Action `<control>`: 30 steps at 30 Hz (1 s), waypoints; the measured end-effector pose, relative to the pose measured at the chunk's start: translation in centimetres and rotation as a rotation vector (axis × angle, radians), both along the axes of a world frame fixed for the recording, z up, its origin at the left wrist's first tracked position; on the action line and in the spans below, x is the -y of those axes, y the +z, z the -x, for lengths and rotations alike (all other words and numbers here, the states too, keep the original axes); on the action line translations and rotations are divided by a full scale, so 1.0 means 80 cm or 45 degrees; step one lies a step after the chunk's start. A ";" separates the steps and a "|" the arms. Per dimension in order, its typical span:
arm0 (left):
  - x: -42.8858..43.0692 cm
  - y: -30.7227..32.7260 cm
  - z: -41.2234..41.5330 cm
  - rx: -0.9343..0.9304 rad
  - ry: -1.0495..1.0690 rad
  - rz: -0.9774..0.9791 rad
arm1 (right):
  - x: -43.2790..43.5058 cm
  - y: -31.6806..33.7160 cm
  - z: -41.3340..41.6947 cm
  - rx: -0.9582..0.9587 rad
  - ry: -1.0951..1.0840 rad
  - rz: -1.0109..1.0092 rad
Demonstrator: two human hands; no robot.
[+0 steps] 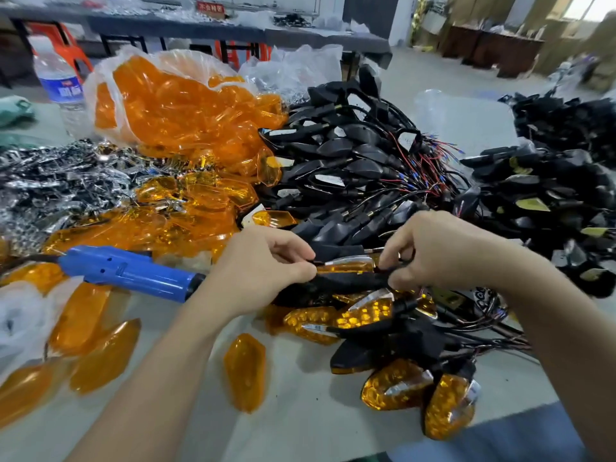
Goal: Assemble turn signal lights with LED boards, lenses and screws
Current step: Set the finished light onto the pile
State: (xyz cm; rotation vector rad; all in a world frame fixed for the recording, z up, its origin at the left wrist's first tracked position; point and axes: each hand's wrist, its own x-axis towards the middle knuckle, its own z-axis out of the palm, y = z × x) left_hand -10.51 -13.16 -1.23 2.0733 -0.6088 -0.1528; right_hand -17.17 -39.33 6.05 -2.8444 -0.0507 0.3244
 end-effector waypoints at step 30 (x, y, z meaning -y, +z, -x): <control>-0.035 -0.025 -0.029 0.089 0.506 -0.183 | -0.111 -0.022 -0.154 0.188 0.278 0.279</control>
